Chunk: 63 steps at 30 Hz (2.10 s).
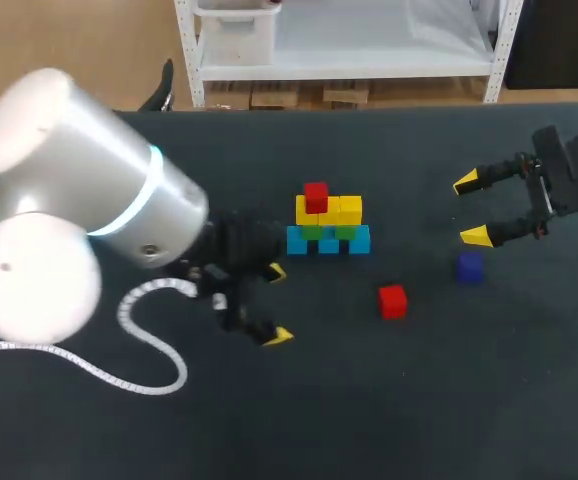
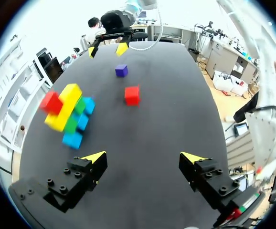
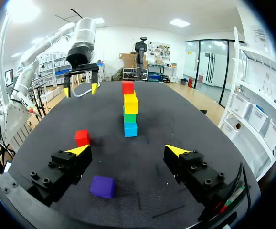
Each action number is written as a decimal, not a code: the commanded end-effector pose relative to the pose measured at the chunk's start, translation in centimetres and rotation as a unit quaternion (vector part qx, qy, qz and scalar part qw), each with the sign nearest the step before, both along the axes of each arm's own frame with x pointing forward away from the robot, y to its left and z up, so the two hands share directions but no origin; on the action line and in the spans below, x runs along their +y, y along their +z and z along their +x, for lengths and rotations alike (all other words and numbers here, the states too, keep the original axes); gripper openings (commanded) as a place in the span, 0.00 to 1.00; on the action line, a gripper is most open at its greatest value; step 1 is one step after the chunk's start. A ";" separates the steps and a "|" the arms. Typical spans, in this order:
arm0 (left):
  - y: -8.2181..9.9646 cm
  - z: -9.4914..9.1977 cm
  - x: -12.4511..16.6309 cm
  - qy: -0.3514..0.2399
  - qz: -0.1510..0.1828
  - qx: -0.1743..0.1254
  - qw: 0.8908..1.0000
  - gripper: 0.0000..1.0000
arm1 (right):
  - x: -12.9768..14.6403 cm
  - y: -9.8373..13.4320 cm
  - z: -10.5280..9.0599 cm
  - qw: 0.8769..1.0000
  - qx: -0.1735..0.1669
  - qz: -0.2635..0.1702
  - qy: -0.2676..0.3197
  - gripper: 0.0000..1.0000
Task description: Place the blue cubes, place green cubes on the blue cubes, place the yellow cubes on the green cubes, then place the red cubes on the yellow cubes, and place purple cube on the red cubes.
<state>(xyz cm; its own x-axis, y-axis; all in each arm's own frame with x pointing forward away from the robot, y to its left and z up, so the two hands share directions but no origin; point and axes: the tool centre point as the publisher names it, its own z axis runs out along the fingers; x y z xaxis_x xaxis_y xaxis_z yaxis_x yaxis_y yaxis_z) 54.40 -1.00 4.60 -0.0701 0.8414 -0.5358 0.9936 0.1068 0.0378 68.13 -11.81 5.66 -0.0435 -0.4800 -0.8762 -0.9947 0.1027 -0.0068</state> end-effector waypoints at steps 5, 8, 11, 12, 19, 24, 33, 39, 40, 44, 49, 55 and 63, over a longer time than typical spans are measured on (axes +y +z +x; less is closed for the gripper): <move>1.9 0.9 8.4 -0.004 -0.035 -0.012 0.999 1.00 | 0.0 0.0 0.0 1.000 0.000 0.000 0.000 1.00; 2.0 1.7 9.6 0.004 -0.041 -0.015 0.999 1.00 | 0.0 0.0 0.0 1.000 0.000 0.000 0.000 1.00; 2.0 2.4 10.3 0.013 -0.049 -0.016 0.999 1.00 | 0.0 0.0 0.0 1.000 0.000 0.000 0.000 1.00; 2.0 2.6 10.5 0.019 -0.060 -0.015 0.998 1.00 | 0.0 0.0 0.0 1.000 0.000 0.000 0.000 1.00; 2.0 3.0 10.6 0.012 -0.047 -0.014 0.999 1.00 | 1.0 0.1 -1.2 1.000 -0.014 0.005 0.016 1.00; 2.0 3.0 10.6 0.012 -0.047 -0.014 0.999 1.00 | 3.1 0.5 -4.2 0.998 -0.021 0.009 0.055 1.00; 2.0 3.0 10.6 0.012 -0.047 -0.014 0.999 1.00 | 5.6 -1.7 -9.7 0.995 0.004 -0.016 0.103 1.00; 2.0 3.0 10.6 0.012 -0.047 -0.014 0.999 1.00 | 7.2 -4.0 -11.5 0.992 0.008 -0.022 0.125 1.00; 2.0 3.0 10.6 0.012 -0.047 -0.014 0.999 1.00 | 7.5 -4.2 -11.5 0.991 0.007 -0.016 0.130 1.00; 2.0 3.0 10.6 0.012 -0.047 -0.014 0.999 1.00 | 8.4 -4.5 -10.8 0.991 -0.002 -0.007 0.135 1.00; 2.0 3.0 10.6 0.012 -0.047 -0.014 0.999 1.00 | 9.1 -5.1 -9.7 0.991 -0.006 -0.004 0.136 1.00; 2.0 3.0 10.6 0.012 -0.047 -0.014 0.999 1.00 | 9.4 -6.0 -8.8 0.992 -0.005 -0.004 0.130 1.00; 2.0 3.0 10.6 0.012 -0.047 -0.014 0.999 1.00 | 9.7 -6.1 -9.2 0.992 -0.004 -0.007 0.128 0.49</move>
<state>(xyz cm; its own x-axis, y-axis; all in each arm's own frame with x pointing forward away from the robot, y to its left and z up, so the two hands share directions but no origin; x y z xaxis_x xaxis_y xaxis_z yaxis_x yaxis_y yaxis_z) 57.55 9.50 6.64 -0.0770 0.7894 -0.6090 0.9894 0.1361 0.0513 59.13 -2.20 -0.46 0.0867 -0.4858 -0.8698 -0.9879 -0.1549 -0.0120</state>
